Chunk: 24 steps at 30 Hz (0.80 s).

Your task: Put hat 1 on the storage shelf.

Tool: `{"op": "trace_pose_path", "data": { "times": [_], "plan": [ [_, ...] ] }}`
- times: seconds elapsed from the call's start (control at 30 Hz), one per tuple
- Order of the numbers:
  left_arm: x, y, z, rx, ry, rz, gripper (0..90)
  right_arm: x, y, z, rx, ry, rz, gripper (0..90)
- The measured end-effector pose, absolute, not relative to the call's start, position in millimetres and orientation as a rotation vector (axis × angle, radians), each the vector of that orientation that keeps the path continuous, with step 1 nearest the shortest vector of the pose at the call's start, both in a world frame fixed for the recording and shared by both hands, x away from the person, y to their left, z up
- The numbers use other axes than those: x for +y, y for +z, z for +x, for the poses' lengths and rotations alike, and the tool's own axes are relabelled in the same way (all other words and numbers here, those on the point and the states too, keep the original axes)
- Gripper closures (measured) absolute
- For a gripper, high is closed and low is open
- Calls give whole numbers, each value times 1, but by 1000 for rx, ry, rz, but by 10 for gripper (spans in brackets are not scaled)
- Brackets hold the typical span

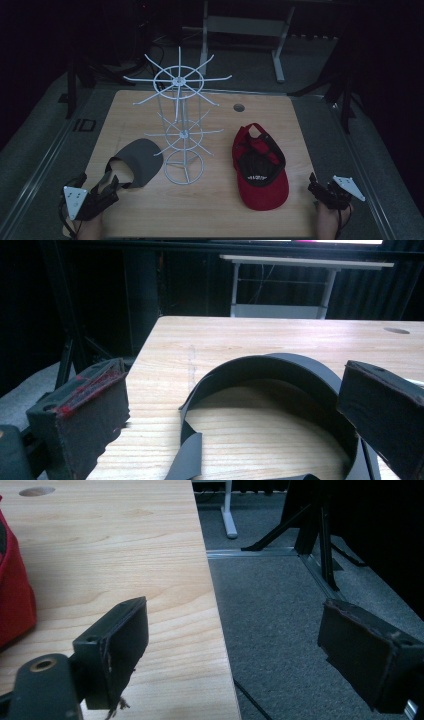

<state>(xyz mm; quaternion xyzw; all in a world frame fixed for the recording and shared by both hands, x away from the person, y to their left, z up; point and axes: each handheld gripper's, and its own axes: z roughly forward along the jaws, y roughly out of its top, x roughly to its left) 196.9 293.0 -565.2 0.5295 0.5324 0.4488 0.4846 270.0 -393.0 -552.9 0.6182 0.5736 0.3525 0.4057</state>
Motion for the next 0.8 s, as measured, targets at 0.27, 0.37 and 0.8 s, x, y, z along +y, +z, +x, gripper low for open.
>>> {"op": "trace_pose_path", "data": {
  "times": [0.27,0.37,0.8],
  "plan": [
    [294,-565,196,1300,1078,1276,7,-393,-547,271,1540,914,1551,127],
    [294,-564,196,1296,1072,1268,7,-395,-541,273,1576,930,1556,127],
    [285,-562,195,1263,1003,1315,8,-390,-489,286,1718,1058,1451,106]
  ]
}}
